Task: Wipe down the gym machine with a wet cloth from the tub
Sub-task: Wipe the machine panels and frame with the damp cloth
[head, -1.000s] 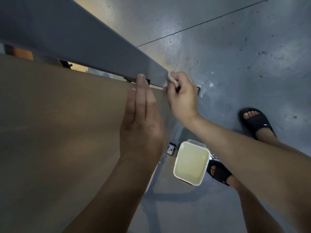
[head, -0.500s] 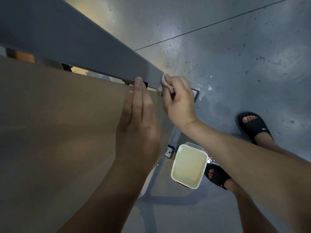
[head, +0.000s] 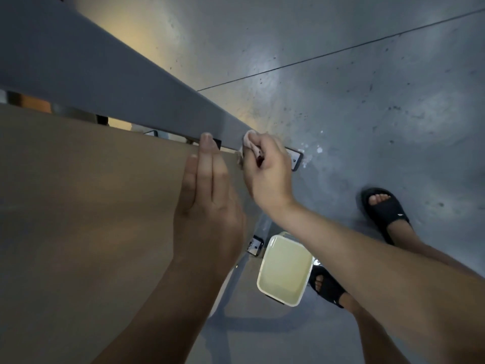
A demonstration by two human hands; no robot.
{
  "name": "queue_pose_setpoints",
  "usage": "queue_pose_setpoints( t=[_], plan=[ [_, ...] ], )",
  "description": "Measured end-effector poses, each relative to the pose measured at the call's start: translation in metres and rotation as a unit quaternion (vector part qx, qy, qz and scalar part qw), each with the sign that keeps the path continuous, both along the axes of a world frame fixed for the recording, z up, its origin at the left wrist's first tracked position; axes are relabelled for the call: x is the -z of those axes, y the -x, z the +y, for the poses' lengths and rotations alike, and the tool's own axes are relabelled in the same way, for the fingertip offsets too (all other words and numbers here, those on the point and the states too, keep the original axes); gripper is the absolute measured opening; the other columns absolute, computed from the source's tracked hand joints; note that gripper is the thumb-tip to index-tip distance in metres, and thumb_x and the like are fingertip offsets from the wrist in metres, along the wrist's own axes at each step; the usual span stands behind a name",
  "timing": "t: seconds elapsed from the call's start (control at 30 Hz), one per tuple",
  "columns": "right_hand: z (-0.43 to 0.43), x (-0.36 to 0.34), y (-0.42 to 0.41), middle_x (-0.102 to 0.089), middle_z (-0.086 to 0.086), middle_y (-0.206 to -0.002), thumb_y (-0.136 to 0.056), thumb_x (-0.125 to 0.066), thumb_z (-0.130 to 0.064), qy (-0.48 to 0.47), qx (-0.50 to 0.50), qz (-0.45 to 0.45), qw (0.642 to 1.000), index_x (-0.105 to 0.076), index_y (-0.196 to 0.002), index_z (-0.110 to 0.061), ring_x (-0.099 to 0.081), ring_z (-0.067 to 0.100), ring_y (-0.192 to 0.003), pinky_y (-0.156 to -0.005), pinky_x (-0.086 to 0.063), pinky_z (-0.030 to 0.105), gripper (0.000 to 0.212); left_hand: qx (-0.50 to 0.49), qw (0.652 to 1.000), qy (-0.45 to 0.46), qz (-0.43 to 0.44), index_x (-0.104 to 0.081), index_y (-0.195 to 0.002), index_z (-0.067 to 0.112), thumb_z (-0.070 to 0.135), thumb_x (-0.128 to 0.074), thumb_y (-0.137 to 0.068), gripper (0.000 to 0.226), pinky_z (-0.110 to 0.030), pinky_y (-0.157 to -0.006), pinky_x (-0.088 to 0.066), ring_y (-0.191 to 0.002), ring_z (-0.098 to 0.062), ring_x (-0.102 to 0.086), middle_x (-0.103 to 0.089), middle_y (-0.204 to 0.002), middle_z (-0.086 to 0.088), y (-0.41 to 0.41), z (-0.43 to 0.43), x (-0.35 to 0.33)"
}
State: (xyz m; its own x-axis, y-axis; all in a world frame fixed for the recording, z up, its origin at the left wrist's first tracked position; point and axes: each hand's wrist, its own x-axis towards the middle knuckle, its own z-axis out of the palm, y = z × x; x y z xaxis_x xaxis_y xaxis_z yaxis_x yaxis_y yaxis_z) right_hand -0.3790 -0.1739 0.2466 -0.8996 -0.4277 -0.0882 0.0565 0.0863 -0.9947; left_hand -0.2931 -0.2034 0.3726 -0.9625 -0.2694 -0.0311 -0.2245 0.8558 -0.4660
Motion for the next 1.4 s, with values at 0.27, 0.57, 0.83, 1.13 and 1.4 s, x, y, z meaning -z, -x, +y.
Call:
queue_pose_setpoints(
  t=[0.27, 0.57, 0.83, 1.13, 1.4],
  plan=[
    [-0.008, 0.075, 0.018, -0.057, 0.003, -0.071, -0.086, -0.041, 0.003, -0.125, -0.014, -0.088, 0.988, -0.045, -0.076, -0.014, -0.055, 0.026, -0.070, -0.064, -0.049, 0.039, 0.020, -0.038, 0.999, -0.014, 0.012, -0.023, -0.148, -0.023, 0.003, -0.046, -0.084, 0.073, -0.046, -0.128, -0.004, -0.154, -0.043, -0.015, -0.029, -0.156, -0.037, 0.002, 0.001, 0.008],
    [0.085, 0.025, 0.054, -0.073, 0.001, -0.073, -0.101, -0.056, -0.004, 0.057, -0.152, -0.327, 0.931, -0.071, -0.088, -0.010, -0.066, 0.020, -0.064, -0.064, -0.050, 0.029, 0.021, -0.110, 0.954, -0.279, 0.020, -0.045, -0.145, -0.012, 0.010, -0.044, -0.089, 0.060, -0.051, -0.121, -0.031, -0.153, -0.040, -0.023, -0.035, -0.158, -0.027, 0.002, 0.050, 0.022],
    [0.140, 0.055, 0.050, -0.076, 0.011, -0.107, -0.092, -0.069, -0.006, 0.071, -0.141, -0.347, 0.924, -0.077, -0.107, -0.022, -0.071, 0.027, -0.099, -0.094, -0.059, 0.042, 0.024, -0.349, 0.740, -0.564, 0.109, -0.038, -0.156, 0.028, 0.016, -0.061, -0.096, 0.065, -0.028, -0.112, -0.041, -0.133, -0.010, -0.050, -0.046, -0.146, 0.000, 0.036, 0.060, 0.094],
    [0.140, 0.078, 0.052, -0.072, 0.005, -0.082, -0.100, -0.050, 0.008, -0.045, -0.158, -0.328, 0.930, -0.071, -0.098, -0.018, -0.064, 0.019, -0.072, -0.077, -0.058, 0.040, 0.033, -0.578, 0.397, -0.662, 0.266, -0.069, -0.102, 0.005, 0.010, -0.051, -0.102, 0.018, -0.039, -0.087, -0.062, -0.106, -0.035, -0.072, -0.075, -0.105, -0.017, 0.054, 0.047, 0.138],
    [0.141, 0.077, 0.070, -0.072, 0.001, -0.093, -0.084, -0.060, -0.045, 0.007, -0.186, -0.449, 0.874, -0.065, -0.113, -0.016, -0.066, 0.016, -0.084, -0.079, -0.052, 0.030, 0.042, -0.567, 0.359, -0.692, 0.268, -0.071, -0.112, 0.001, 0.024, -0.049, -0.094, 0.036, -0.057, -0.096, -0.053, -0.115, -0.046, -0.064, -0.070, -0.115, -0.028, 0.053, 0.050, 0.136]
  ],
)
